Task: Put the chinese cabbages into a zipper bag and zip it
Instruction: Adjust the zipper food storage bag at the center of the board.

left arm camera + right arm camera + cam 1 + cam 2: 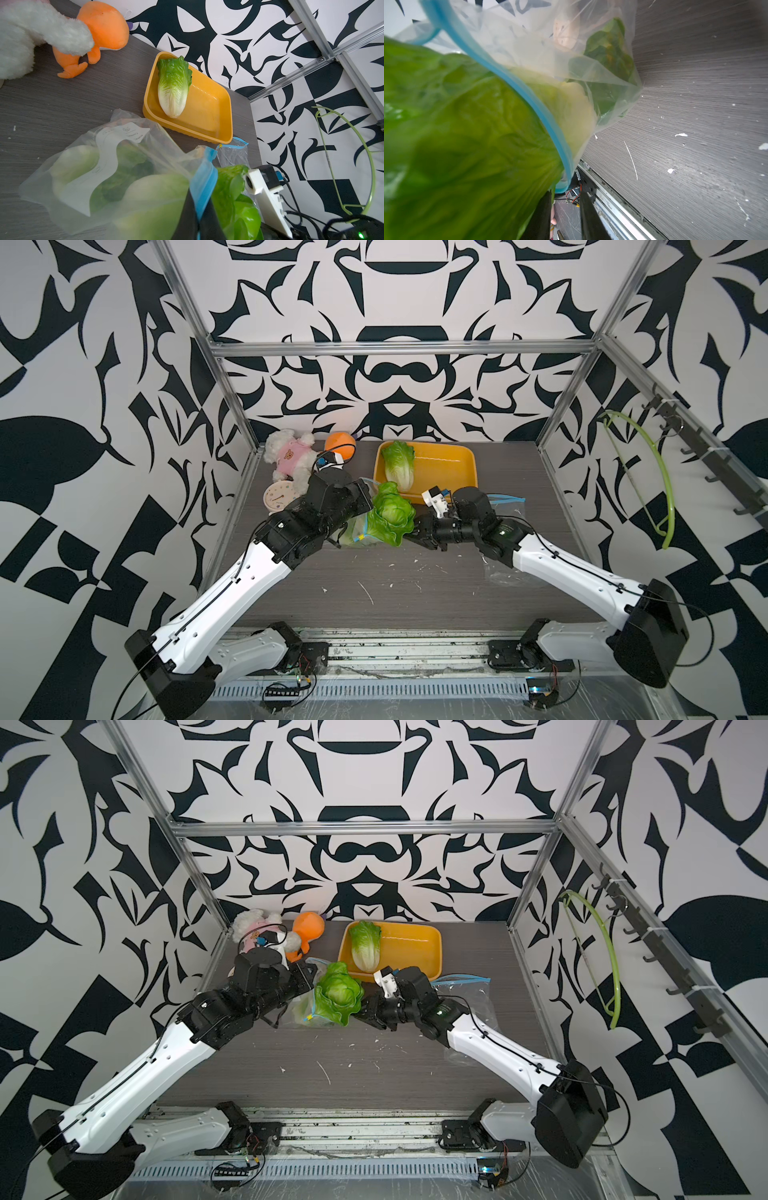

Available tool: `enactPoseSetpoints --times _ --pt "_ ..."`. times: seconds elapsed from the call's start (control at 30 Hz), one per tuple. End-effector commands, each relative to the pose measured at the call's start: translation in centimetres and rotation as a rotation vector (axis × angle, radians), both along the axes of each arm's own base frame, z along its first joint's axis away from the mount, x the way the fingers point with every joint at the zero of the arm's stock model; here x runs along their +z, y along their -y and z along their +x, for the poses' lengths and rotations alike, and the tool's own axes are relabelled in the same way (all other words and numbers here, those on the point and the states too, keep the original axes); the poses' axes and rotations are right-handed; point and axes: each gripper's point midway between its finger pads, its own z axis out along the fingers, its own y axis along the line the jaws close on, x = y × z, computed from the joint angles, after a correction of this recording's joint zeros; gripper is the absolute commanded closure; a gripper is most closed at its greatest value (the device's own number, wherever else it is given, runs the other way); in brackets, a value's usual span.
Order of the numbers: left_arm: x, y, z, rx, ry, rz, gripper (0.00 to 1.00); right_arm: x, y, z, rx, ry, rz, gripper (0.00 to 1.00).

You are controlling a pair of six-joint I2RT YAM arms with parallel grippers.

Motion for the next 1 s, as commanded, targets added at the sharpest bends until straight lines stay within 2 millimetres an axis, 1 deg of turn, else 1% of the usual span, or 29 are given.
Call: enactPoseSetpoints --times 0.0,0.1,0.17,0.23,0.37,0.47,0.63,0.73,0.87,0.97 --pt "2.1 -0.5 0.1 0.021 0.059 -0.051 1.0 2.6 0.0 0.2 -0.002 0.089 0.032 0.73" --pt "2.1 -0.5 0.1 0.022 0.058 -0.052 1.0 3.0 -0.3 -0.1 0.01 0.102 0.042 0.7" --pt "2.0 -0.4 0.2 0.021 0.054 -0.054 1.0 2.8 -0.7 -0.2 0.024 0.106 0.036 0.67" --pt "2.0 -0.3 0.1 0.017 0.053 -0.063 1.0 2.4 -0.8 0.0 0.018 0.116 0.02 0.66" --pt "2.1 0.0 0.1 0.01 0.054 -0.087 1.0 2.5 -1.6 0.5 0.021 0.145 0.004 0.66" --pt "2.4 0.5 0.0 -0.005 0.055 -0.125 1.0 2.0 -1.7 0.9 0.009 0.155 -0.021 0.66" --pt "2.9 0.4 -0.2 0.006 0.063 -0.175 1.0 0.9 -2.0 1.3 0.0 0.174 -0.058 0.68" --pt "3.2 0.1 -0.3 0.019 0.071 -0.199 1.0 -0.1 -1.8 1.7 -0.022 0.182 -0.081 0.7" --pt "3.4 -0.2 -0.4 0.03 0.075 -0.22 1.0 0.0 -2.5 2.1 -0.029 0.193 -0.029 0.71" --pt "3.4 -0.2 -0.4 0.031 0.074 -0.223 1.0 -0.6 -2.5 2.4 -0.037 0.198 -0.053 0.75"
